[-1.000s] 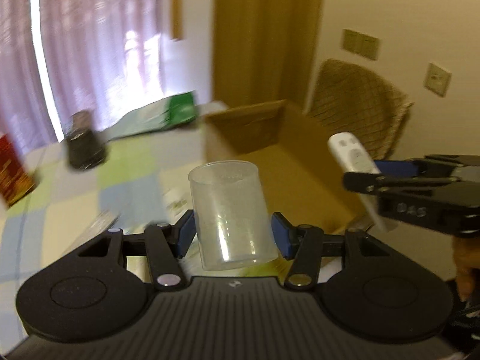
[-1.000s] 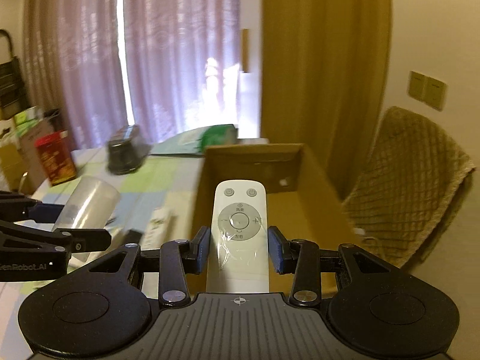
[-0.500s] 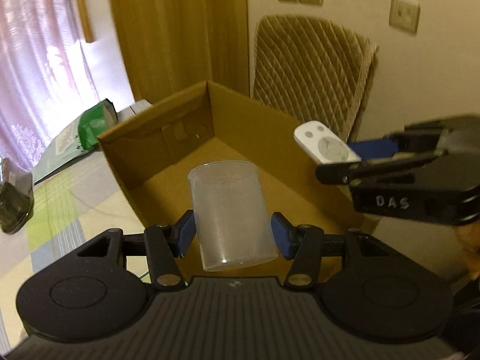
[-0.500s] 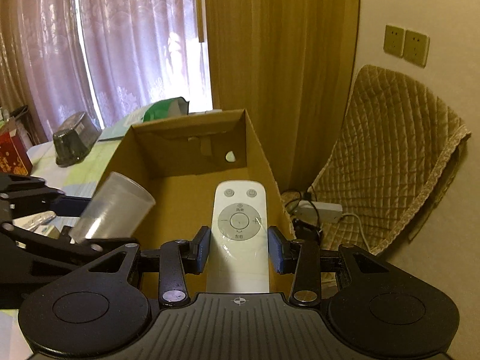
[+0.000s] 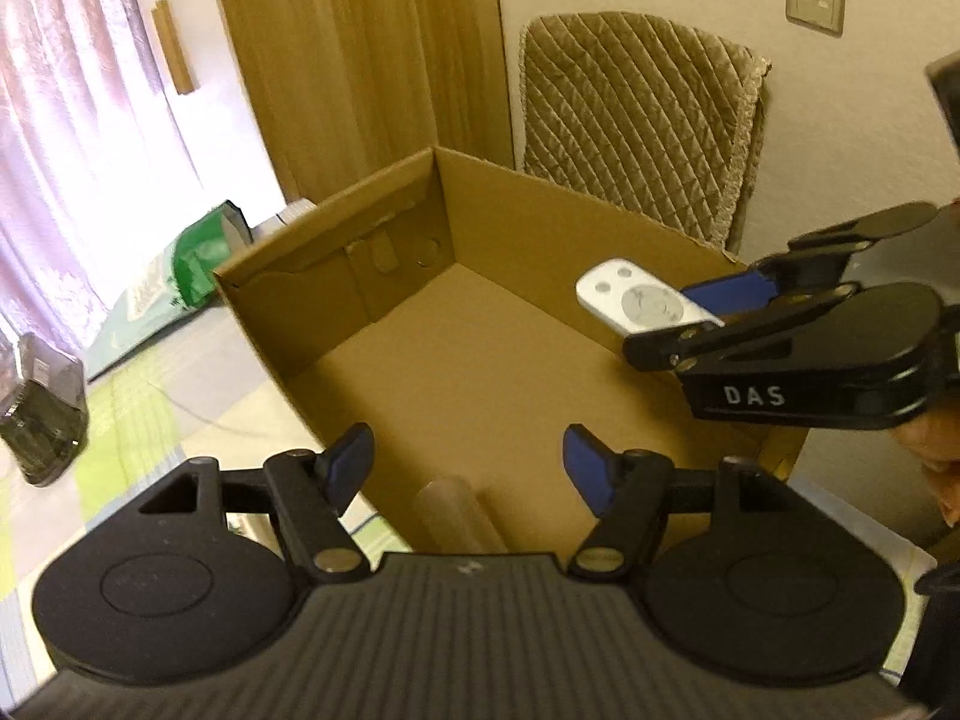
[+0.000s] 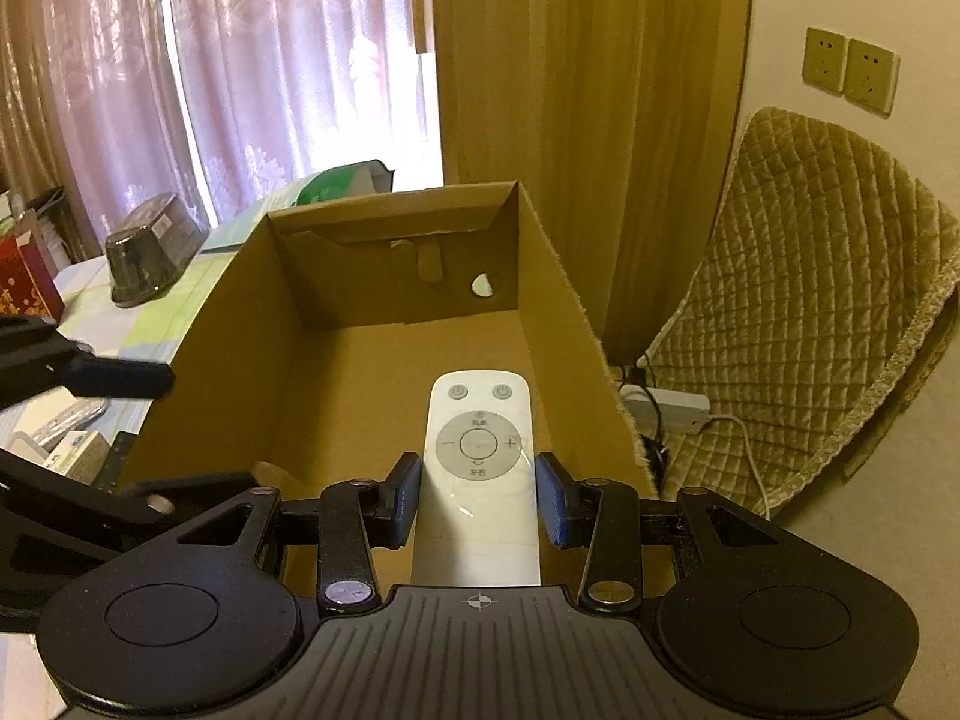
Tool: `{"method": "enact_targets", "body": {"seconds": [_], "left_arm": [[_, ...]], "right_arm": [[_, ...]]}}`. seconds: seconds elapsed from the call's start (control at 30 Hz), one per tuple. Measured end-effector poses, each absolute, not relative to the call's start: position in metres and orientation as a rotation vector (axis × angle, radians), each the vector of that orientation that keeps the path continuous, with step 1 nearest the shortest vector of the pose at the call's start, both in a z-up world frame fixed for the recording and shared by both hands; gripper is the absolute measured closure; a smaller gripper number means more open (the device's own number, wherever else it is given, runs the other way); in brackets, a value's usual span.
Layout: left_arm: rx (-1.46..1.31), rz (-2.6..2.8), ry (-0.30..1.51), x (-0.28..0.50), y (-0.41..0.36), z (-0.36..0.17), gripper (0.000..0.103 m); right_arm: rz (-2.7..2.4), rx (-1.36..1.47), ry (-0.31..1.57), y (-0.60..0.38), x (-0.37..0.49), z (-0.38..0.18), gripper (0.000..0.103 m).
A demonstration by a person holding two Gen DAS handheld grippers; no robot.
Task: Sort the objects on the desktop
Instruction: 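Carry both to the cardboard box, open left tool over it while right tool drops the remote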
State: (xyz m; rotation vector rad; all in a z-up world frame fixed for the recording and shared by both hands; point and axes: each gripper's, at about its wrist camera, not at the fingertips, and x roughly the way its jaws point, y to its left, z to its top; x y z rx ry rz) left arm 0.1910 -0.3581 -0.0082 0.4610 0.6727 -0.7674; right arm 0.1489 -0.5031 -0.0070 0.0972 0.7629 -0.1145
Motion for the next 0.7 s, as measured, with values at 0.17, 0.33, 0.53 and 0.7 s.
{"method": "enact_targets", "body": {"seconds": [0.17, 0.33, 0.53, 0.7], "left_arm": [[0.422, -0.733, 0.643, 0.19, -0.334, 0.008, 0.036], [0.364, -0.672, 0.633, 0.19, -0.297, 0.019, 0.035], [0.286, -0.576, 0.671, 0.189, -0.244, 0.019, 0.033], [0.238, -0.49, 0.717, 0.179, -0.197, 0.011, 0.033]], "right_arm": [[-0.095, 0.099, 0.793, -0.497, 0.16, -0.012, 0.063], [-0.065, 0.1, 0.82, -0.488, 0.166, -0.018, 0.063], [-0.049, 0.083, 0.801, -0.475, 0.172, -0.018, 0.063], [-0.046, 0.094, 0.743, -0.463, 0.165, 0.0, 0.063]]}}
